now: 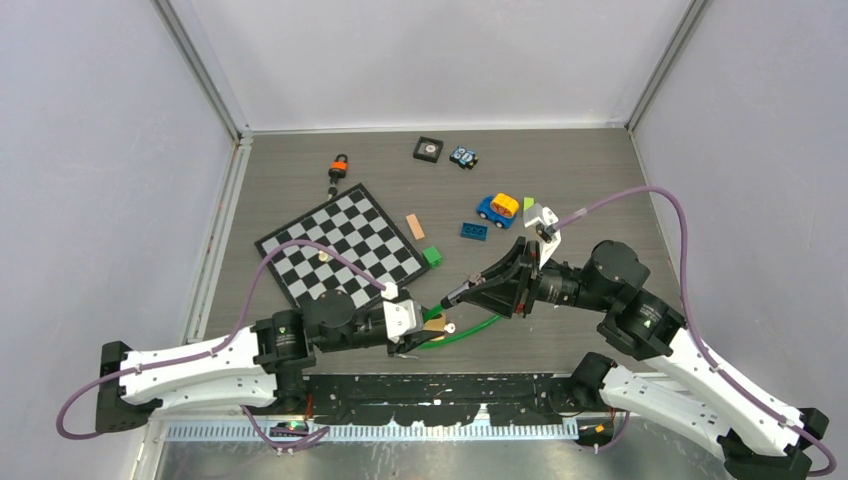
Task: Lock with the key
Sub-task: Lock the lock.
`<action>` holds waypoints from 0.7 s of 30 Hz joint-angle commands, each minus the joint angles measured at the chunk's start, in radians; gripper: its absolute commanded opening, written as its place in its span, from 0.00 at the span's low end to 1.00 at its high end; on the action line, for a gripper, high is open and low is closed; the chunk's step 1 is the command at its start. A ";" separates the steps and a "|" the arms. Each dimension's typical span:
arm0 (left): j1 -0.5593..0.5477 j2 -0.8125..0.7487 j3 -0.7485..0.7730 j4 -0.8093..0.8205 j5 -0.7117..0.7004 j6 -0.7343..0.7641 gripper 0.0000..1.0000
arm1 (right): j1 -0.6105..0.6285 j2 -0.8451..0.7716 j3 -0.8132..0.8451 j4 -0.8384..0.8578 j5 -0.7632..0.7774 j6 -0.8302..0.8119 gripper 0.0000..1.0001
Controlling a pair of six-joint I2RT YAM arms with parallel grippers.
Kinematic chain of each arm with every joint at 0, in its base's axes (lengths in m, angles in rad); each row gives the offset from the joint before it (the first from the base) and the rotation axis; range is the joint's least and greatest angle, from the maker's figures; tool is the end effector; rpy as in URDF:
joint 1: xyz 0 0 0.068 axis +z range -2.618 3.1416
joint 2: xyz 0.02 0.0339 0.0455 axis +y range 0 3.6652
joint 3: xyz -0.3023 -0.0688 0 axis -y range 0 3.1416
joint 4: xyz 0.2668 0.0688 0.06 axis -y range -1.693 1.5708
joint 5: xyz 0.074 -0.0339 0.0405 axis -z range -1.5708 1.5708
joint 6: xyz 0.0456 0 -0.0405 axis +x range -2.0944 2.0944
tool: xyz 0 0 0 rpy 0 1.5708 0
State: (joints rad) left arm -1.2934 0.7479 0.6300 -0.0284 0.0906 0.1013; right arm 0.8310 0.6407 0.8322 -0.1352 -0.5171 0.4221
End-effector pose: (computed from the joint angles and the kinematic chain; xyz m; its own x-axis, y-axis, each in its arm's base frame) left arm 0.0477 -0.1824 0.3299 0.0596 0.1584 -0.9856 0.9813 0.1715 0.0869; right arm 0.0788 0.1198 0.4103 -0.3647 0.1286 -0.9222 -0.9048 0.1850 0.3837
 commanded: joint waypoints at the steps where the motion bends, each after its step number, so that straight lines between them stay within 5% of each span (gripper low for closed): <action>1: -0.006 -0.027 0.022 0.014 0.016 -0.022 0.35 | -0.004 0.008 0.018 0.073 0.018 -0.023 0.01; 21: -0.006 -0.024 0.087 0.059 -0.048 -0.005 0.34 | -0.004 0.001 -0.019 0.029 0.003 -0.029 0.01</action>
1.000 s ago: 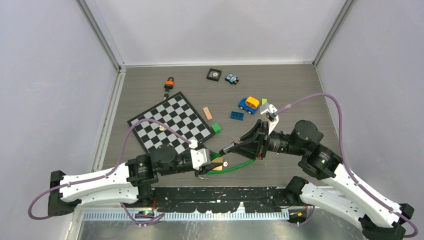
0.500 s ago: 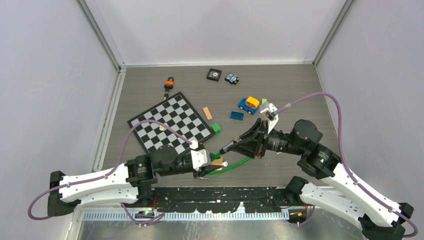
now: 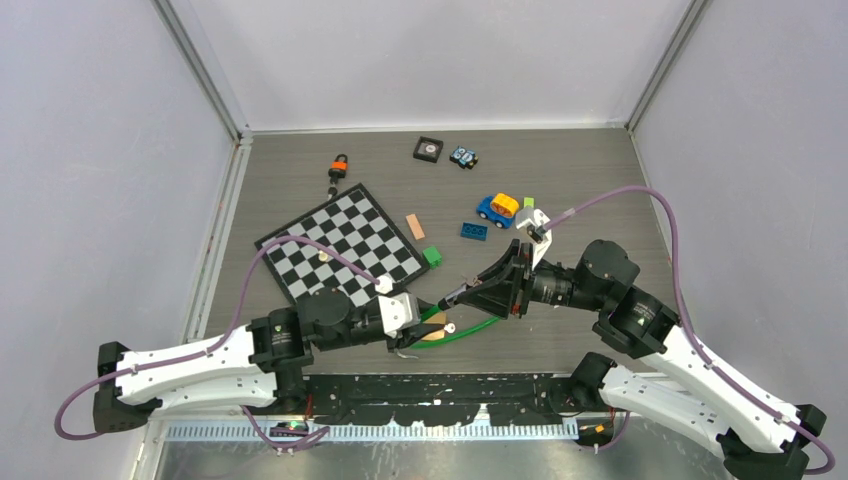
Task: Lock with the key
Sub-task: Lock the lock.
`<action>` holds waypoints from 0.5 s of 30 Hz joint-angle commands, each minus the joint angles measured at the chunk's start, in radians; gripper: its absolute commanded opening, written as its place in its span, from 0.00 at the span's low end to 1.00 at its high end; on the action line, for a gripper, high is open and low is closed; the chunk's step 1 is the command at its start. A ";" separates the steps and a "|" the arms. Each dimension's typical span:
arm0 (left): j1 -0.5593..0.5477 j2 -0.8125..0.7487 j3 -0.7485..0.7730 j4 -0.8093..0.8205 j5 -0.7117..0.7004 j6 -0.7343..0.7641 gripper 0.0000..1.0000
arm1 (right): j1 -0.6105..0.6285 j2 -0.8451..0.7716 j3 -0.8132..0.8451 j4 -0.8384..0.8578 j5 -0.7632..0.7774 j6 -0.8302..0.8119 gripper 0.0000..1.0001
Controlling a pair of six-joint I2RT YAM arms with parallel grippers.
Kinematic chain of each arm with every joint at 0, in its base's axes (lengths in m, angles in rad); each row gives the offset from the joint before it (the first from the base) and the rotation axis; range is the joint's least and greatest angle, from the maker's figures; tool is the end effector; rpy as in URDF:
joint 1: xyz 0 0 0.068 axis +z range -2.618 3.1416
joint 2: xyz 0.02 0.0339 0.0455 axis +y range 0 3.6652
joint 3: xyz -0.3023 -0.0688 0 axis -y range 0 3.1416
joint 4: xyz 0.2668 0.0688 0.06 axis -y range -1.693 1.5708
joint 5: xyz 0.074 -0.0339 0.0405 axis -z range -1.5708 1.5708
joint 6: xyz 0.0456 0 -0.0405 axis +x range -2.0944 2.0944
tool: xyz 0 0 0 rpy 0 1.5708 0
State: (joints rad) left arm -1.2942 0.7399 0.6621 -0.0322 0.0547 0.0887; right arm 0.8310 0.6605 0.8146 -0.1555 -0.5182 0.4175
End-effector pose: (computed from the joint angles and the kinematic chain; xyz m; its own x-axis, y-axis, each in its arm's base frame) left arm 0.0485 -0.1798 0.3433 0.0565 0.1247 -0.9906 0.9742 0.2102 0.0821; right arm 0.0840 0.1255 0.3990 -0.3964 0.0882 -0.9138 -0.8914 0.2013 0.4061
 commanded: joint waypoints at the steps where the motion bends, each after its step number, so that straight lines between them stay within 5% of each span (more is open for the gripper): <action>1: -0.004 -0.015 0.056 0.061 -0.012 0.008 0.33 | -0.004 -0.019 -0.005 0.051 0.004 -0.025 0.01; 15: -0.004 0.002 0.056 0.070 -0.015 0.003 0.24 | -0.004 -0.022 -0.023 0.053 -0.014 -0.016 0.01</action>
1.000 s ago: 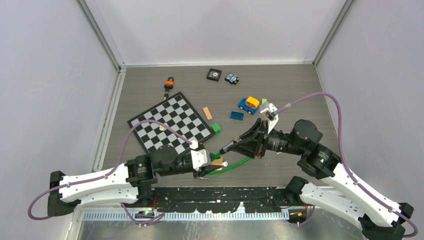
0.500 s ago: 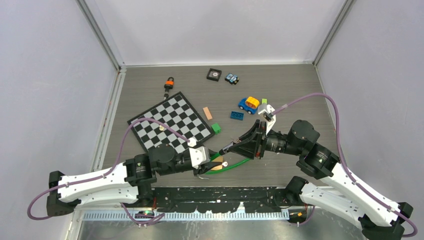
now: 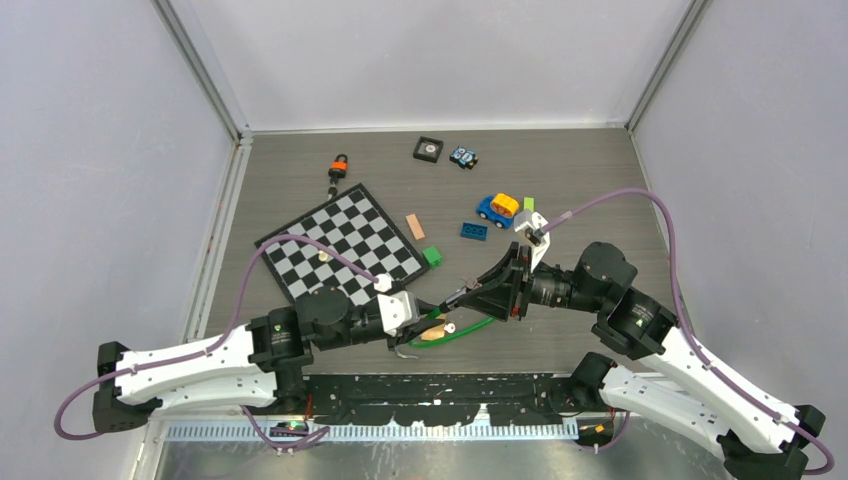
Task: Lock with the key
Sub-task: Lock the lock.
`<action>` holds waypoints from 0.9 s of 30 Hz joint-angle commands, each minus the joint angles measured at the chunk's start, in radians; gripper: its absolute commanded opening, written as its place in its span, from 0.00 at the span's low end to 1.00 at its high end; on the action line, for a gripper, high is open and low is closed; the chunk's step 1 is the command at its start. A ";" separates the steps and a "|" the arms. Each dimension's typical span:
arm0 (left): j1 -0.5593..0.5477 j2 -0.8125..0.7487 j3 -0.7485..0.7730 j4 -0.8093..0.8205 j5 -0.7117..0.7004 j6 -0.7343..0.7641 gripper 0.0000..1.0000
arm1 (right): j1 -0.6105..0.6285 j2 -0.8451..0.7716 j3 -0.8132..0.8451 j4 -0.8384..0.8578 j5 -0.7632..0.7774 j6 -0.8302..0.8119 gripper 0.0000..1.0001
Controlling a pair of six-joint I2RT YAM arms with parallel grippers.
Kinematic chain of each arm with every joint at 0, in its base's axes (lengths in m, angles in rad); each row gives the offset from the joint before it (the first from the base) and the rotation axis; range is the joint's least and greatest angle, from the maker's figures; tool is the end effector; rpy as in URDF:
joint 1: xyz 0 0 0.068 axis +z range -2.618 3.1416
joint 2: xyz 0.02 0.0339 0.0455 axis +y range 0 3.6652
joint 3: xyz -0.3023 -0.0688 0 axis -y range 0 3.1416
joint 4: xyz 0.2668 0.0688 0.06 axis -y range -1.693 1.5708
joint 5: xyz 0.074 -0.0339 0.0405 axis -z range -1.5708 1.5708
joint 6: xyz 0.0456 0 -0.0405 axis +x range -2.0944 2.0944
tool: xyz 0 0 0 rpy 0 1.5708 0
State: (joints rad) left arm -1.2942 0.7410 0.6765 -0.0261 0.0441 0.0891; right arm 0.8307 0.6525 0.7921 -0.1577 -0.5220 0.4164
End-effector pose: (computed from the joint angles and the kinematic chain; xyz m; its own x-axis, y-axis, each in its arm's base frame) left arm 0.0489 -0.1796 0.3494 0.0620 0.1072 -0.9923 0.9714 0.2219 0.0846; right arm 0.0838 0.1255 0.3915 -0.4060 0.0753 -0.9108 -0.8879 0.2033 0.4127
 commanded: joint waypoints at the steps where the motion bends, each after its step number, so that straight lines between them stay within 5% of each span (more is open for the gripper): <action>1: -0.004 0.003 0.041 0.065 -0.004 0.003 0.25 | -0.004 -0.014 -0.002 0.056 -0.011 -0.012 0.01; 8: -0.005 0.014 0.043 0.080 -0.004 0.002 0.27 | -0.004 -0.016 -0.012 0.060 -0.013 -0.005 0.01; 13: -0.005 0.016 0.046 0.068 -0.013 0.005 0.00 | -0.004 -0.024 -0.017 0.047 -0.004 -0.007 0.01; 18: -0.005 0.011 0.047 0.031 -0.035 0.015 0.00 | -0.004 -0.028 0.008 -0.024 0.032 -0.008 0.01; 27: -0.005 0.063 0.108 -0.171 -0.135 0.146 0.00 | -0.003 0.033 0.114 -0.211 0.150 0.139 0.51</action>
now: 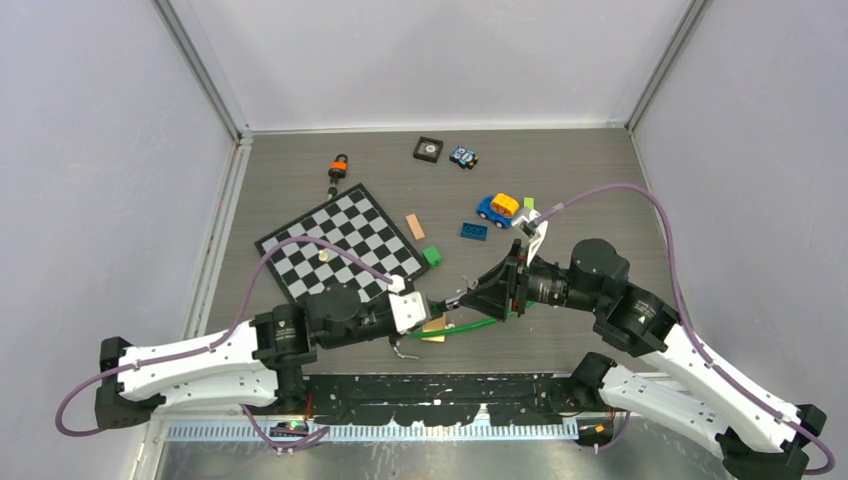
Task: Lock with the key
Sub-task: Lock the lock.
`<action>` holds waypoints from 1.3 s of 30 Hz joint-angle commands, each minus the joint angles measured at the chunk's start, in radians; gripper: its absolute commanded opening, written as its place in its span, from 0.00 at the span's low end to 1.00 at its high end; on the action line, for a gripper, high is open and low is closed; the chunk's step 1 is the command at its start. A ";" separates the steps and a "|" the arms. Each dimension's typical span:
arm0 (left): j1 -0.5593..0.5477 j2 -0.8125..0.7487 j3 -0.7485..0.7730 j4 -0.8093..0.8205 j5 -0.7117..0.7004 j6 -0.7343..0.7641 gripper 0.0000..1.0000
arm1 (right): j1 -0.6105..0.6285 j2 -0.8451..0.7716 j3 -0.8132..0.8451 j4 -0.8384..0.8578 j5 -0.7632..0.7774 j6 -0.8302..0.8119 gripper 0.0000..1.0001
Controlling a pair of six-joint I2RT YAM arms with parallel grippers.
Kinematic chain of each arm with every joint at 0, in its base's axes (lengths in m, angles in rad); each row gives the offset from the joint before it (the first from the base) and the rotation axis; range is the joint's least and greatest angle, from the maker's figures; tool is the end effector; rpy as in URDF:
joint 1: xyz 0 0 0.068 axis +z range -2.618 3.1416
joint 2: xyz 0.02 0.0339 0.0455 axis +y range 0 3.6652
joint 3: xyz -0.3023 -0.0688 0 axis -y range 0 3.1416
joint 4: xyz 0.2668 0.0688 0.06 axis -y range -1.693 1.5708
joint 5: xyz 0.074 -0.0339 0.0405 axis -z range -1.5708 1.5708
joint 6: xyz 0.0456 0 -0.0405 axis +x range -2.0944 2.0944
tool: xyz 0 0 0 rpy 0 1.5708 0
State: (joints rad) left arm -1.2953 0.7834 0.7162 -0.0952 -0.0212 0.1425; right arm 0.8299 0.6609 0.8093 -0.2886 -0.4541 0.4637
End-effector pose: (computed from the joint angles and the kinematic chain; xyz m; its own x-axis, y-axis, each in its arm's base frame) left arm 0.0537 -0.1865 0.3494 0.0923 0.1955 -0.9764 0.9529 0.2670 0.1435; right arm 0.0866 0.1243 0.3818 -0.5121 0.0357 -0.8582 -0.8131 0.3020 0.4977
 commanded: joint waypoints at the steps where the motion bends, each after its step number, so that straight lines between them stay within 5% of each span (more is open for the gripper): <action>1: -0.004 0.028 0.074 -0.126 -0.086 0.114 0.00 | -0.003 0.039 0.120 -0.113 0.103 0.121 0.54; 13: -0.004 0.051 0.072 -0.128 -0.267 0.293 0.00 | -0.003 0.221 0.306 -0.397 0.208 0.486 0.63; 28: -0.004 0.014 0.050 -0.119 -0.276 0.316 0.00 | -0.003 0.220 0.337 -0.549 0.407 0.438 0.65; 39: -0.004 0.019 0.042 -0.105 -0.248 0.315 0.00 | -0.004 0.199 0.231 -0.259 0.222 0.622 0.65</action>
State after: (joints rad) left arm -1.3010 0.8169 0.7616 -0.2558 -0.2771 0.4458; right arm 0.8288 0.8635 1.0740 -0.7174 -0.1585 0.9932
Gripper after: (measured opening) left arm 0.123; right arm 0.650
